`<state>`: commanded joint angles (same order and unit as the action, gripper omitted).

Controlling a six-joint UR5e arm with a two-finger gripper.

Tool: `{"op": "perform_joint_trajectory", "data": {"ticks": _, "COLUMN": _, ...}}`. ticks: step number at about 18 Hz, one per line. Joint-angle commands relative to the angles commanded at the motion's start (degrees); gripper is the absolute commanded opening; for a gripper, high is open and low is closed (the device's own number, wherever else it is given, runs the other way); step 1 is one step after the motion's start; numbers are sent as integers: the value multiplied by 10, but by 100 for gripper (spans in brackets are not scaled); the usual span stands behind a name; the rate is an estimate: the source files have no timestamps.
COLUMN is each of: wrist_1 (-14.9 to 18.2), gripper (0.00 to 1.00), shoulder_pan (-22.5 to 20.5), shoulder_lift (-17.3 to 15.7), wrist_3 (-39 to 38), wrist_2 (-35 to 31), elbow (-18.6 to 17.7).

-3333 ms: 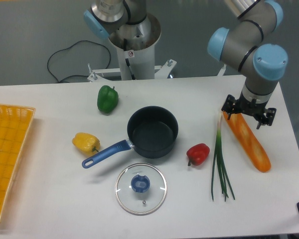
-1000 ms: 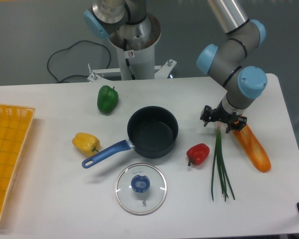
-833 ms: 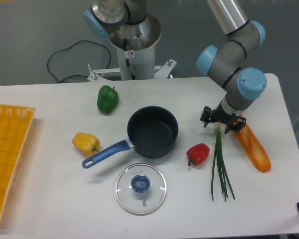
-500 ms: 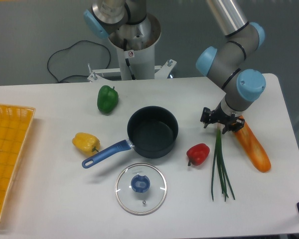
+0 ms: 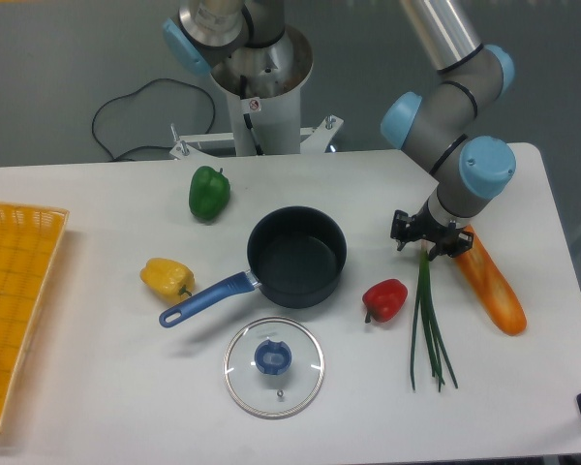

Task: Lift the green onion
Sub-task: 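Close the gripper around the green onion stalks near their roots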

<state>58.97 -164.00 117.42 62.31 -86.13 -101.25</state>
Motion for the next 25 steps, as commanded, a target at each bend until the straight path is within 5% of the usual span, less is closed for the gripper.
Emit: {"op": "perform_joint_trajectory", "data": {"ticks": 25, "wrist_1": -1, "gripper": 39, "shoulder_pan": 0, "shoulder_lift": 3, "wrist_3": -4, "wrist_2": 0, "elbow": 0}}
